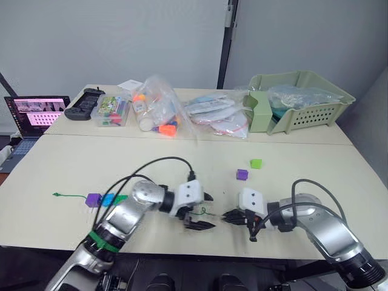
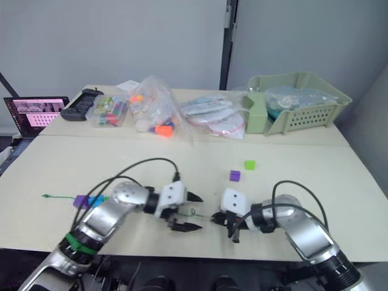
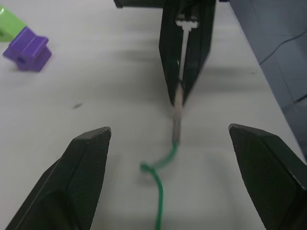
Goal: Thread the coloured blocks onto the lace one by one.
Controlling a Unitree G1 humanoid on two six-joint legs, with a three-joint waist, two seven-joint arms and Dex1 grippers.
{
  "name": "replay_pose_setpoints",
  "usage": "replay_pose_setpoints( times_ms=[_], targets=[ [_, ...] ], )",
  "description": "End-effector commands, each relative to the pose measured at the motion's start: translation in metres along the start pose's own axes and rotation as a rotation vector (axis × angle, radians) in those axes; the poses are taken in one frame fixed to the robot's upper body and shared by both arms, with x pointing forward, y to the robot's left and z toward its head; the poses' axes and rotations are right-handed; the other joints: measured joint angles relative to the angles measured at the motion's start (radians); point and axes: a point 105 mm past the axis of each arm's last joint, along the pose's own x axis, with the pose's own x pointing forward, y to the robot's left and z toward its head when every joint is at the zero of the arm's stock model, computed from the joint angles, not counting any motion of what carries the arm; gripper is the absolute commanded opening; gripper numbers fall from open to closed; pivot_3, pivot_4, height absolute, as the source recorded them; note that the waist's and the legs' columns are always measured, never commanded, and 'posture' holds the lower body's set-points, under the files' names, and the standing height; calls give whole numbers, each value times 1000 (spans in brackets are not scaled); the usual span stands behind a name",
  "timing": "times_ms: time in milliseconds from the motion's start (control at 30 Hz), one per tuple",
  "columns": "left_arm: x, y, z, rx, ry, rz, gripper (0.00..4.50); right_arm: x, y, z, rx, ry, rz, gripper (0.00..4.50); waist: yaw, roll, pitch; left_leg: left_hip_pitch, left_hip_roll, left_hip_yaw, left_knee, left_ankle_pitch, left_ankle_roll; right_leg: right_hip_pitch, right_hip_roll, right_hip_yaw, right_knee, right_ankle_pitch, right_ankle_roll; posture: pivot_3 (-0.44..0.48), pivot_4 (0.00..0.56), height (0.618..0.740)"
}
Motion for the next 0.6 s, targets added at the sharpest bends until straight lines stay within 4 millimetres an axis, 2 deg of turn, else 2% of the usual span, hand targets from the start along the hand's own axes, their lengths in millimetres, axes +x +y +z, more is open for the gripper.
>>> replay_pose_setpoints(
  times_ms=[33, 133, 233, 333, 367, 533, 567, 600],
  targets=[
    [-2, 7, 7, 52, -2, 20, 4142, -3, -1, 5, -26, -3, -15, 0, -5, 0, 0, 0, 0, 0, 0, 0, 0, 0, 0, 0, 0, 0, 0, 0, 150, 740],
    [-2, 4, 6, 62, 10, -6, 4142, -3, -1, 5, -25, -2, -14, 0, -5, 0, 0, 0, 1, 0, -1, 0, 0, 0, 0, 0, 0, 0, 0, 0, 150, 740],
    [-3, 5, 4, 79, 31, -6, 3358, -2, 0, 6, -26, -4, -14, 0, -3, 0, 0, 0, 0, 0, -1, 0, 0, 0, 0, 0, 0, 0, 0, 0, 150, 740],
    [-3, 4, 3, 83, 35, -11, 2236, -2, 0, 6, -25, -6, -13, 0, 0, 0, 0, 0, 0, 0, 0, 0, 0, 0, 0, 0, 0, 0, 0, 0, 150, 740],
    [-3, 4, 3, 85, 38, -10, 2011, -2, 0, 6, -24, -6, -13, 0, 0, 0, 0, 0, 0, 0, 0, 0, 0, 0, 0, 0, 0, 0, 0, 0, 150, 740],
    [-3, 5, 4, 90, 37, -8, 320, -1, 0, 5, -21, -6, -13, 0, -1, 0, 0, 0, 0, 0, 0, 0, 0, 0, 0, 0, 0, 0, 0, 0, 150, 740],
    [-2, 5, 4, 90, 36, -9, 28, -1, 0, 5, -21, -6, -12, 0, -1, 0, 0, 0, 0, 0, 0, 0, 0, 0, 0, 0, 0, 0, 0, 0, 150, 740],
    [-2, 4, 5, 90, 33, -10, 28, -1, 0, 5, -20, -5, -12, 0, -1, 0, 0, 0, 0, 0, 0, 0, 0, 0, 0, 0, 0, 0, 0, 0, 150, 740]
  ],
)
